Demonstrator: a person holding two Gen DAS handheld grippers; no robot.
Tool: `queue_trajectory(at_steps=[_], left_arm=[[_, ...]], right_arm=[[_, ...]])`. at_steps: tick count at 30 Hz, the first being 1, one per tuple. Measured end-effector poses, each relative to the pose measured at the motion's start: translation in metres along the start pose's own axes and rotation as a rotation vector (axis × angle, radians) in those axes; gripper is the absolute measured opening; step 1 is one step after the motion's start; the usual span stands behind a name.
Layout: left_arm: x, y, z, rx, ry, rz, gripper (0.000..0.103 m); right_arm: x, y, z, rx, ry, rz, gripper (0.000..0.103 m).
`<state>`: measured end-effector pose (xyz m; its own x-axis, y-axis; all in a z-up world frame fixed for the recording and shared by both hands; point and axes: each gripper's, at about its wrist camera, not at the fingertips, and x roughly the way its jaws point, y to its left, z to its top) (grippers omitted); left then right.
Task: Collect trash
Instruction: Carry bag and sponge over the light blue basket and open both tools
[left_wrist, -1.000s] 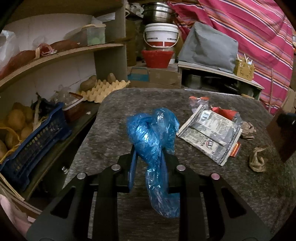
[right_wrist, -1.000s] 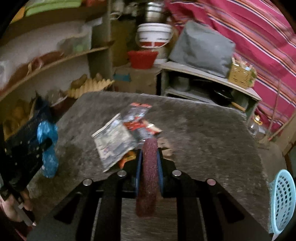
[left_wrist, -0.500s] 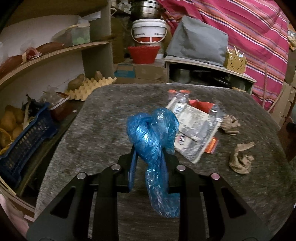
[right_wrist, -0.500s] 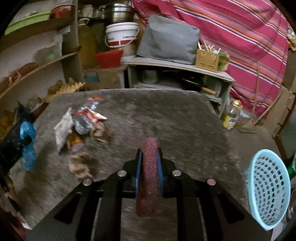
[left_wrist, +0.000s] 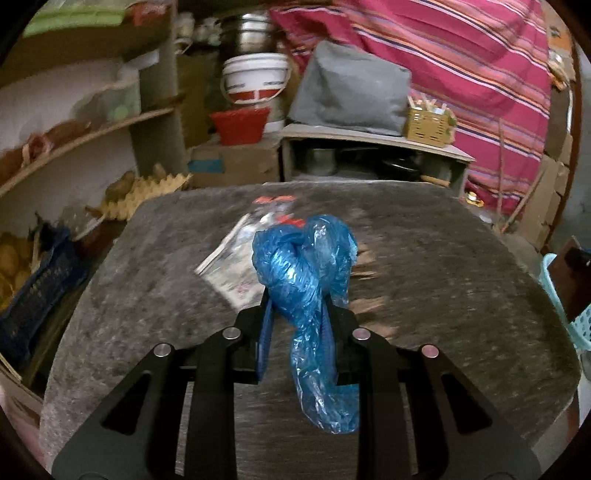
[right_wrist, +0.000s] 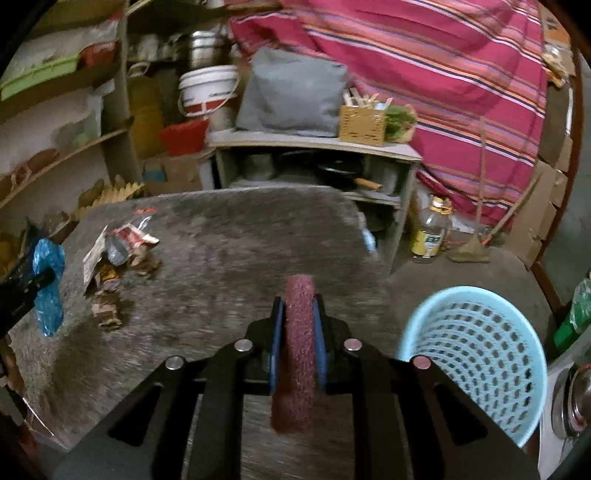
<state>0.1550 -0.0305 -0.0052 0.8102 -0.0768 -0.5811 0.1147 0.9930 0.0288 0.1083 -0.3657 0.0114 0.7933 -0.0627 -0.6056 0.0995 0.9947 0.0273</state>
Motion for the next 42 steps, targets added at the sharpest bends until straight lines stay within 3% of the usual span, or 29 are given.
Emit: queue_trajectory(at_steps=[8, 17, 33, 42], left_arm=[[-0.019, -0.09, 0.029, 0.069, -0.053, -0.078, 0.022], [-0.025, -0.187, 0.036, 0.132, -0.081, -0.178, 0.022], [-0.007, -0.327, 0.015, 0.261, -0.037, -0.372, 0.022], [-0.009, -0.38, 0.012, 0.318, -0.04, -0.461, 0.024]], right_arm=[[-0.029, -0.091, -0.014, 0.095, -0.016, -0.076, 0.016], [-0.054, -0.179, -0.031, 0.183, -0.025, -0.168, 0.016], [-0.054, -0.208, -0.038, 0.166, -0.005, -0.196, 0.016], [-0.045, -0.22, -0.041, 0.189, 0.004, -0.207, 0.016]])
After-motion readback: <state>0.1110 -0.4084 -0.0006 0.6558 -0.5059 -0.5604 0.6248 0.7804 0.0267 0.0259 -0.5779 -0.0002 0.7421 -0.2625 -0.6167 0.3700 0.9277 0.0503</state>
